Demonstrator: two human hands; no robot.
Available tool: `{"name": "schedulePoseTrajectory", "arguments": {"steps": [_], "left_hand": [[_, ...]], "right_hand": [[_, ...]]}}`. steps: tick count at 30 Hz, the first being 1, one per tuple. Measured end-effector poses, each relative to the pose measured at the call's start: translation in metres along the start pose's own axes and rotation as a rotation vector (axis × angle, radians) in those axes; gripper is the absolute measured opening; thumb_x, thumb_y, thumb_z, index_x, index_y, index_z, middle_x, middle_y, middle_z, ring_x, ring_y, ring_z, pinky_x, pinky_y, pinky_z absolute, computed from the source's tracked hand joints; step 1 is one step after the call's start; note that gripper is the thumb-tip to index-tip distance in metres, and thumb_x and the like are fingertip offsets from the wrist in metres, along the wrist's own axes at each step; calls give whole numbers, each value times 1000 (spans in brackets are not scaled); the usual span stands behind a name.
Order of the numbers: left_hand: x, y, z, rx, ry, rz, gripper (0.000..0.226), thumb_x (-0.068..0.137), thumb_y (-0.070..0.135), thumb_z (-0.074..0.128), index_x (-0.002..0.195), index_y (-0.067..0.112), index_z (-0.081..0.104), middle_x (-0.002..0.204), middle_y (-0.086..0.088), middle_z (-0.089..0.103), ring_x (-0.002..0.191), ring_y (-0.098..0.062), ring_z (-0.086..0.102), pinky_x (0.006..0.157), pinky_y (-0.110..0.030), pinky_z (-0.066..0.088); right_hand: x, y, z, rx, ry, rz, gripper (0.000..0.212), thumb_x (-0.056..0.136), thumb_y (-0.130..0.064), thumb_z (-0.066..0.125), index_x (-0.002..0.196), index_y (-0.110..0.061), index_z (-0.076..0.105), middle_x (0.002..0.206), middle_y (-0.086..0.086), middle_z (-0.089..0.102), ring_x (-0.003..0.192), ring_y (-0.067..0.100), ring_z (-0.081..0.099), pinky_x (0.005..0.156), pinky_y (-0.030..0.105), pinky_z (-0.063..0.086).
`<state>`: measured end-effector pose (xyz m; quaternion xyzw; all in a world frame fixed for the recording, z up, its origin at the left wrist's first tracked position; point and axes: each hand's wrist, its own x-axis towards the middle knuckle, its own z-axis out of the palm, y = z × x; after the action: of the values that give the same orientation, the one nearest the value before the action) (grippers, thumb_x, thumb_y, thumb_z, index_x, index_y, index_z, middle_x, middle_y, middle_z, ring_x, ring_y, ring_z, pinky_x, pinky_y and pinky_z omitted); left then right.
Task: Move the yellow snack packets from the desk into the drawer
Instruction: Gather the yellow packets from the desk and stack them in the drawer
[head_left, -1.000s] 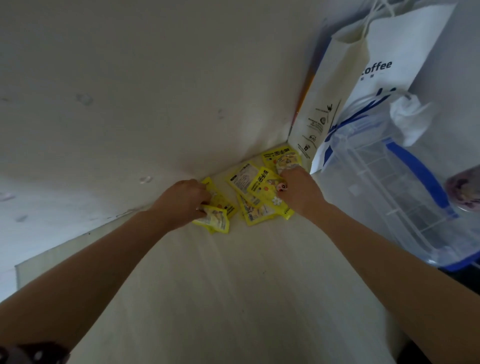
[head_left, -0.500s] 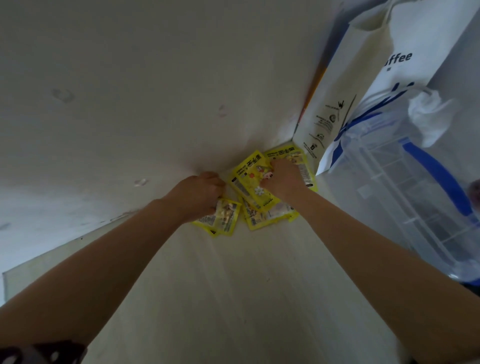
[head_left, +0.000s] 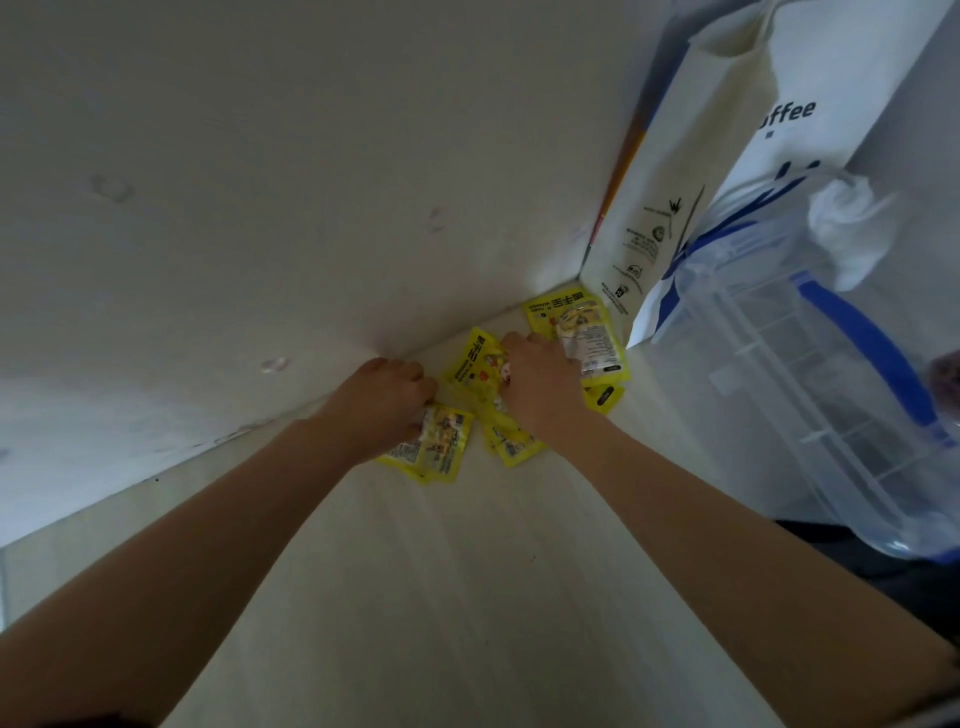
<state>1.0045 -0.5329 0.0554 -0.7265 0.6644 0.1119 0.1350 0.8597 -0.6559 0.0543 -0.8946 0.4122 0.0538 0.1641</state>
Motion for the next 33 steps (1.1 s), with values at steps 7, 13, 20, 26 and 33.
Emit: {"name": "schedulePoseTrajectory", "arguments": {"steps": [7, 13, 20, 26, 33], "left_hand": [[-23, 8, 6, 27, -42, -76, 38, 87, 40, 60, 121, 25, 51, 122, 2, 51, 122, -19, 49, 112, -42, 28], [-40, 18, 7, 13, -28, -82, 36, 85, 41, 62, 115, 24, 52, 117, 2, 53, 116, -21, 53, 104, -40, 34], [-56, 32, 5, -43, 0, -82, 26, 86, 36, 59, 108, 23, 53, 109, 1, 56, 102, -22, 57, 85, -33, 40], [-59, 45, -7, -240, 9, -90, 30, 84, 27, 64, 107, 19, 46, 104, -3, 62, 96, -28, 61, 81, -38, 48], [-43, 42, -19, -355, -199, -112, 33, 85, 28, 68, 114, 15, 63, 113, -6, 61, 107, -25, 57, 89, -35, 46]], "right_hand": [[-34, 0, 0, 116, 6, -57, 40, 86, -8, 62, 121, -13, 45, 113, 13, 52, 99, 33, 59, 81, 47, 54], [-64, 9, 10, 341, -2, -53, 53, 80, 2, 62, 124, -21, 42, 115, 10, 50, 95, 30, 58, 75, 43, 53], [-100, 37, 23, 528, -61, 157, 57, 80, -15, 71, 132, -15, 48, 127, 8, 56, 113, 26, 57, 90, 34, 48], [-104, 69, 2, 493, 9, 258, 34, 83, -21, 68, 114, -8, 60, 105, 13, 58, 94, 28, 57, 73, 25, 36], [-115, 94, -21, 489, -110, 203, 20, 83, -25, 69, 80, -20, 49, 73, -7, 50, 64, 9, 50, 48, 17, 29]]}}
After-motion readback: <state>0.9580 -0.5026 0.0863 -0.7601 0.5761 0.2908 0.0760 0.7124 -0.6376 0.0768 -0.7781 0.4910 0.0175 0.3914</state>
